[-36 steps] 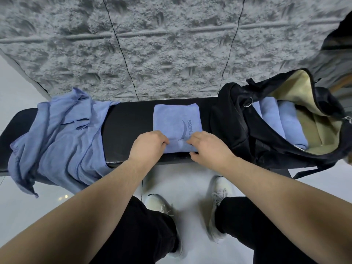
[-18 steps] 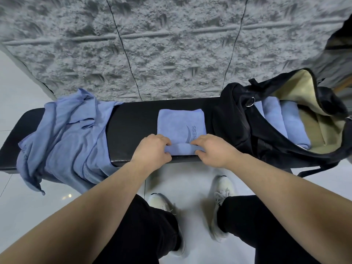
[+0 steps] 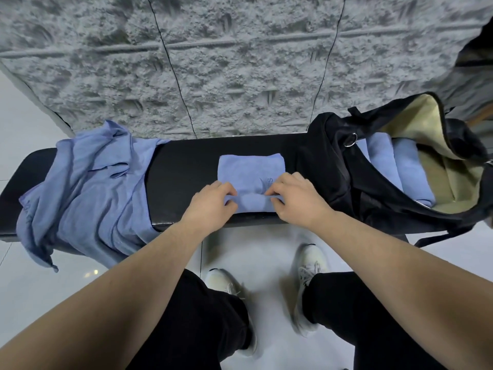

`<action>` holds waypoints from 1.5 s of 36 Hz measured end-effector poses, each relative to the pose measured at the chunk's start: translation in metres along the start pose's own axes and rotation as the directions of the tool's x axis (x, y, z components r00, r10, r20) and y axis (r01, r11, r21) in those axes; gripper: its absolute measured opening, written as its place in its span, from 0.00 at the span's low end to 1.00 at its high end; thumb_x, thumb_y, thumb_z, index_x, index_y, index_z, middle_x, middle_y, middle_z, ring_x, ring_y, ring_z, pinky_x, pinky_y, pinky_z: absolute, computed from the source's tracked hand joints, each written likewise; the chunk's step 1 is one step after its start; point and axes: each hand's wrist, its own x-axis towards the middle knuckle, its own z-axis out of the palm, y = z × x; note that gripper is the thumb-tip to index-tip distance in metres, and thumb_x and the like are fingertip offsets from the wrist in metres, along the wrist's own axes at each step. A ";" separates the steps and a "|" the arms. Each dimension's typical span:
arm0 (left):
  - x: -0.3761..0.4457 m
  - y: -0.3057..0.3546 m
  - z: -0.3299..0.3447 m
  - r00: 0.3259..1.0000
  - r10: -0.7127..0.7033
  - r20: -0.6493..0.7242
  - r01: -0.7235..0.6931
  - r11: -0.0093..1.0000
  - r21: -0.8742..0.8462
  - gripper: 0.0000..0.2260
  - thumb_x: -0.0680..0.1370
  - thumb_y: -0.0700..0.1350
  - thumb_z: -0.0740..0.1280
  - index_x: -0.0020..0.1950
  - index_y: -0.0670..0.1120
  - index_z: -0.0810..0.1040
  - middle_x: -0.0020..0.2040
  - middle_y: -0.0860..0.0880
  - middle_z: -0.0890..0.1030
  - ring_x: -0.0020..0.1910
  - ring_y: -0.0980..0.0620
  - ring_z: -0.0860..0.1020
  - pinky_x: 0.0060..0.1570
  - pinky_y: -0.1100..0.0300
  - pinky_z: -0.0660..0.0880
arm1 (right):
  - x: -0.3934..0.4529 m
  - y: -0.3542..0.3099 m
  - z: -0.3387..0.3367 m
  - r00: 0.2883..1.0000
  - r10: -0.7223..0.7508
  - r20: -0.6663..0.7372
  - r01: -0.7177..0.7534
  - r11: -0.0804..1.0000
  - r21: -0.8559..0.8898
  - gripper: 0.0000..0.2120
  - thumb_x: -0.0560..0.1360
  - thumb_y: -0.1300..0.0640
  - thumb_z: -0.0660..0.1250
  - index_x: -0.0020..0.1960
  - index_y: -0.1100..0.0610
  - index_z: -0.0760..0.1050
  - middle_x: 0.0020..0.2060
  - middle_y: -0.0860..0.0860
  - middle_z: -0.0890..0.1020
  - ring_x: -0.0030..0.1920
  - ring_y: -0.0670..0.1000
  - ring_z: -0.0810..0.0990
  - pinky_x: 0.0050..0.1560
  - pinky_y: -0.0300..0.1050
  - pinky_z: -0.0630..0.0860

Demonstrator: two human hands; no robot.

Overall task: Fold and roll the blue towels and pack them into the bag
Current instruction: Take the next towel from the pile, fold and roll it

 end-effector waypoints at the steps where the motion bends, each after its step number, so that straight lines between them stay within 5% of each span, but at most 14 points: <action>1: 0.002 -0.001 0.001 0.999 0.008 -0.038 -0.006 0.999 0.040 0.11 0.78 0.44 0.61 0.59 0.51 0.77 0.58 0.54 0.74 0.55 0.50 0.71 0.52 0.59 0.65 | 0.000 0.000 0.001 0.999 -0.014 -0.045 0.014 1.000 -0.005 0.13 0.79 0.56 0.61 0.60 0.48 0.77 0.53 0.48 0.75 0.50 0.49 0.64 0.54 0.44 0.63; 4: 0.003 -0.002 0.003 0.996 0.034 -0.083 -0.025 0.994 0.103 0.13 0.79 0.43 0.61 0.60 0.52 0.78 0.59 0.53 0.72 0.56 0.50 0.67 0.53 0.60 0.60 | 0.001 -0.003 0.001 0.985 -0.099 -0.144 0.096 0.995 -0.024 0.13 0.77 0.61 0.63 0.57 0.50 0.78 0.50 0.47 0.77 0.47 0.49 0.65 0.50 0.44 0.62; 7: 0.002 0.002 0.004 0.983 0.108 -0.148 -0.089 0.988 0.130 0.13 0.77 0.39 0.61 0.58 0.51 0.77 0.56 0.54 0.73 0.54 0.50 0.65 0.51 0.61 0.57 | 0.002 -0.005 0.002 0.972 -0.191 -0.134 0.181 0.980 -0.083 0.12 0.73 0.67 0.64 0.51 0.55 0.82 0.43 0.50 0.80 0.43 0.56 0.75 0.44 0.51 0.74; 11: 0.004 0.007 0.005 0.970 0.165 -0.179 -0.143 0.981 0.131 0.13 0.75 0.33 0.61 0.53 0.47 0.79 0.51 0.52 0.78 0.49 0.48 0.70 0.49 0.55 0.69 | 0.003 -0.003 0.007 0.960 -0.232 -0.157 0.208 0.966 -0.153 0.12 0.65 0.70 0.70 0.44 0.56 0.84 0.37 0.52 0.80 0.35 0.58 0.77 0.35 0.50 0.77; 14: 0.005 0.008 0.004 0.973 0.148 -0.175 -0.126 0.983 0.133 0.13 0.76 0.33 0.61 0.53 0.46 0.81 0.51 0.51 0.80 0.47 0.50 0.71 0.45 0.57 0.70 | -0.001 -0.007 0.006 0.958 -0.229 -0.173 0.199 0.964 -0.174 0.08 0.68 0.63 0.66 0.41 0.56 0.83 0.35 0.51 0.78 0.34 0.56 0.74 0.34 0.48 0.76; 26: 0.001 0.003 0.000 0.978 0.184 -0.100 -0.165 0.970 0.177 0.18 0.75 0.44 0.70 0.64 0.48 0.77 0.59 0.52 0.78 0.57 0.50 0.73 0.48 0.65 0.63 | -0.004 -0.003 0.008 0.977 -0.184 -0.110 0.161 0.968 -0.190 0.21 0.62 0.60 0.77 0.55 0.58 0.81 0.46 0.52 0.82 0.43 0.57 0.79 0.42 0.50 0.78; 34: 0.008 0.006 0.001 0.978 0.175 -0.110 -0.150 0.967 0.207 0.16 0.74 0.42 0.70 0.62 0.48 0.77 0.56 0.51 0.79 0.53 0.49 0.73 0.48 0.62 0.66 | 0.000 -0.007 0.005 0.984 -0.146 -0.105 0.130 0.982 -0.139 0.19 0.70 0.67 0.66 0.60 0.58 0.79 0.51 0.55 0.82 0.49 0.59 0.77 0.51 0.54 0.76; 42: 0.004 0.009 -0.001 0.985 0.161 -0.061 -0.144 0.965 0.221 0.16 0.73 0.47 0.68 0.61 0.49 0.78 0.55 0.53 0.79 0.53 0.49 0.73 0.50 0.60 0.68 | -0.005 -0.006 0.005 0.991 -0.125 -0.040 0.118 0.982 -0.149 0.22 0.73 0.62 0.63 0.67 0.55 0.74 0.60 0.52 0.79 0.57 0.56 0.75 0.58 0.48 0.70; 47: 0.000 0.012 -0.002 0.987 0.155 -0.036 -0.140 0.954 0.264 0.12 0.72 0.52 0.65 0.52 0.49 0.80 0.47 0.52 0.81 0.47 0.48 0.76 0.48 0.56 0.72 | -0.007 -0.007 -0.002 0.994 -0.104 0.038 0.108 0.985 -0.132 0.22 0.74 0.59 0.61 0.68 0.52 0.72 0.60 0.49 0.77 0.56 0.53 0.72 0.56 0.43 0.67; 54: -0.001 0.016 -0.002 0.987 0.157 -0.030 -0.142 0.949 0.282 0.09 0.74 0.51 0.62 0.47 0.48 0.79 0.40 0.52 0.78 0.42 0.48 0.73 0.39 0.58 0.62 | -0.004 -0.010 -0.008 0.990 -0.044 0.133 0.052 0.997 -0.058 0.21 0.74 0.59 0.60 0.66 0.50 0.74 0.58 0.48 0.78 0.54 0.51 0.70 0.57 0.45 0.68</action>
